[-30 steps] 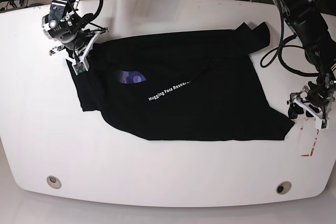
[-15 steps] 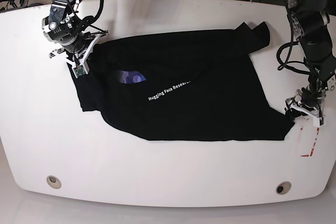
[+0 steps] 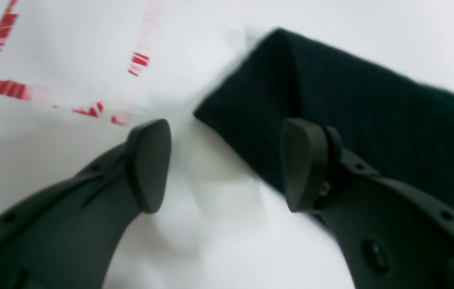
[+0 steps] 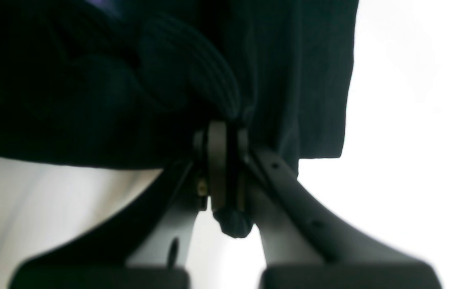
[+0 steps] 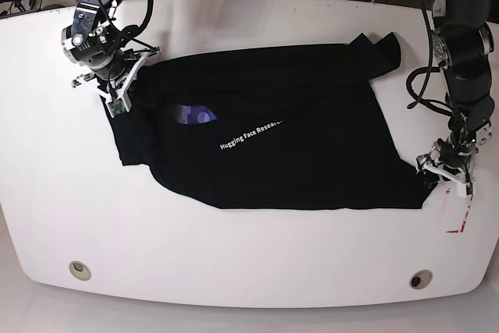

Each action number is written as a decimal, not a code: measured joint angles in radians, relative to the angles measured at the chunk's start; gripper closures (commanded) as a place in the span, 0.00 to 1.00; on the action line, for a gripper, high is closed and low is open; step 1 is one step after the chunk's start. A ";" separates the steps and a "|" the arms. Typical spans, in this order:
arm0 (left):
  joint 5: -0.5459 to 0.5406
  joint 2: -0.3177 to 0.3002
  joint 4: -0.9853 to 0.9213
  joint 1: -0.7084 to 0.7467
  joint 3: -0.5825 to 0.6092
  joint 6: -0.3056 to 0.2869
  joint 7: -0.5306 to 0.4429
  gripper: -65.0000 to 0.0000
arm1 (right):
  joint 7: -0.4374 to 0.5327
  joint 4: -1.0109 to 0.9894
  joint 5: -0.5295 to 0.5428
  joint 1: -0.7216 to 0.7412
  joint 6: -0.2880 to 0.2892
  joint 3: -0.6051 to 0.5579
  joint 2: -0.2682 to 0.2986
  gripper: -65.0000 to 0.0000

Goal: Fold the T-shirt properly
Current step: 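Release with the left gripper and regrasp the shirt's hem corner, then lift the shirt with both grippers, swing it, and lay it flat, then pull the shirt edge outward with the right gripper, then release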

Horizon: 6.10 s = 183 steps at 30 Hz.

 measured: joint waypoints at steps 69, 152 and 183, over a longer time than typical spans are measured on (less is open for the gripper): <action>0.000 -0.115 1.201 0.144 -0.072 -0.027 0.417 1.00 | -0.099 0.004 0.021 0.609 0.011 0.065 0.231 1.00; 0.031 -0.018 1.143 0.871 -0.449 -0.273 0.522 0.84 | -0.127 0.031 0.184 -0.096 0.000 0.211 -0.083 1.00; 0.098 -0.029 1.141 0.776 -0.352 -0.273 0.525 0.37 | -0.131 0.032 0.183 -0.134 0.082 0.213 -0.080 0.70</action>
